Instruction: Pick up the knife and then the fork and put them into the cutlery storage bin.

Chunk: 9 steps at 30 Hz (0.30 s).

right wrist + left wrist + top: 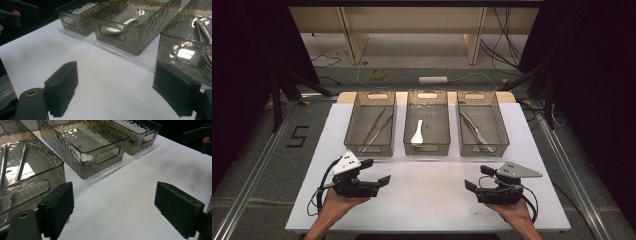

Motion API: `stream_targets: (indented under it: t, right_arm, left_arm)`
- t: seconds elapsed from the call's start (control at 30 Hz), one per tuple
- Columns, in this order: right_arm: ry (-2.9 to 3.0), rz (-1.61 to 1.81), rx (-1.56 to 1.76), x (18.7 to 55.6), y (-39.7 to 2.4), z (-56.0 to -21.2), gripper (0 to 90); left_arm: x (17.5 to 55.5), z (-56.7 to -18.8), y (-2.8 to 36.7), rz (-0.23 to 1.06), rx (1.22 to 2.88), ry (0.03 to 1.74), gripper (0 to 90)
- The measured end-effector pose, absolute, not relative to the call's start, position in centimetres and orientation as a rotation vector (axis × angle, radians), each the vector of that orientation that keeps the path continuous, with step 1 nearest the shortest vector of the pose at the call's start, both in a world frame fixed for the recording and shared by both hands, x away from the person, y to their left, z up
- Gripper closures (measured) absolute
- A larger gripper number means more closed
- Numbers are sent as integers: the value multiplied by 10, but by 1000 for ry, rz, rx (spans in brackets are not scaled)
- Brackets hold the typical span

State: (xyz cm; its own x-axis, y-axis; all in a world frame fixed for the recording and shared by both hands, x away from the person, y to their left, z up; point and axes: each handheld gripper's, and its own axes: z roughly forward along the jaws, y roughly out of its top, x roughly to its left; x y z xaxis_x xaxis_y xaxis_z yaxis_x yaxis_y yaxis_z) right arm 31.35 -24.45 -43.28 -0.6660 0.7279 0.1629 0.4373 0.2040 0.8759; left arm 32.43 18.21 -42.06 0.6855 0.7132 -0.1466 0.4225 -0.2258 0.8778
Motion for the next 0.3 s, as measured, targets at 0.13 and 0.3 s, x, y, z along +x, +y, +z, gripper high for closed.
stream_targets:
  t: [0.13,0.3]
  right_arm:
    - [2193,1447,1101,314,-245,-433,208]
    - [2192,1446,1100,314,-245,-432,208]
  left_arm:
    - [324,-421,182,352,1859,892,154]
    - [324,-421,182,351,1860,893,154]
